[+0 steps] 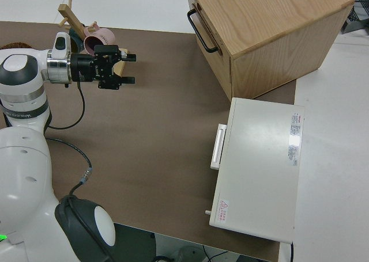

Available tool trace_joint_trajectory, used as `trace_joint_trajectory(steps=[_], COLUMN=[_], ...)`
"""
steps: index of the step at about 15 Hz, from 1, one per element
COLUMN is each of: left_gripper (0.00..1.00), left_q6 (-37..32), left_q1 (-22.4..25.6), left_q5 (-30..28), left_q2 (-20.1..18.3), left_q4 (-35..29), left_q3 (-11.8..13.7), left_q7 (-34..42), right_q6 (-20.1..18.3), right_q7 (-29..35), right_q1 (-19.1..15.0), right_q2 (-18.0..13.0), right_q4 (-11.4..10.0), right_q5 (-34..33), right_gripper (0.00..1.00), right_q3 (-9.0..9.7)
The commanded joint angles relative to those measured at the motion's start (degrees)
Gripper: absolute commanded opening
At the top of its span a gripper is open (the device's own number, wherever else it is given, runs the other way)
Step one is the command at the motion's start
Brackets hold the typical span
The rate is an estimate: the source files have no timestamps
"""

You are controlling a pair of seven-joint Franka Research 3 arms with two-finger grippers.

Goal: Slide drawer open with right arm
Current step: 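Reach the open right gripper up to the black drawer handle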

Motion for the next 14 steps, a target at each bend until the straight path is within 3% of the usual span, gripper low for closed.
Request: trace_joint_trajectory(steps=[1,5,7,10,14], left_gripper=[1.0,1.0,1.0,1.0,1.0], left_q6=[-0.82,-0.82,-0.82,-0.82,-0.82], left_q1=[-0.21,-0.21,-0.21,-0.21,-0.21], left_q5=[0.73,0.73,0.73,0.73,0.73], left_q2=[-0.48,-0.48,-0.48,-0.48,-0.48], left_q4=[0.12,0.12,0.12,0.21,0.12], left_q3=[0.21,0.12,0.21,0.21,0.21], left_q7=[0.08,0.08,0.08,0.08,0.08], right_q6=[-2.07,-1.37,1.08,5.04,9.6], right_q7=[3.23,3.85,3.94,4.2,6.4], right_q1=[0.38,-0.41,-1.2,-1.46,-2.34], right_q2=[3.27,5.21,5.21,5.3,5.39], right_q4=[0.21,0.12,-0.31,-0.49,-0.58], right_q5=[-7.38,-12.65,-14.85,-17.4,-18.98], right_gripper=[0.979,0.979,0.977,0.975,0.985], right_q3=[0.34,-2.2,-3.35,-6.51,-8.44])
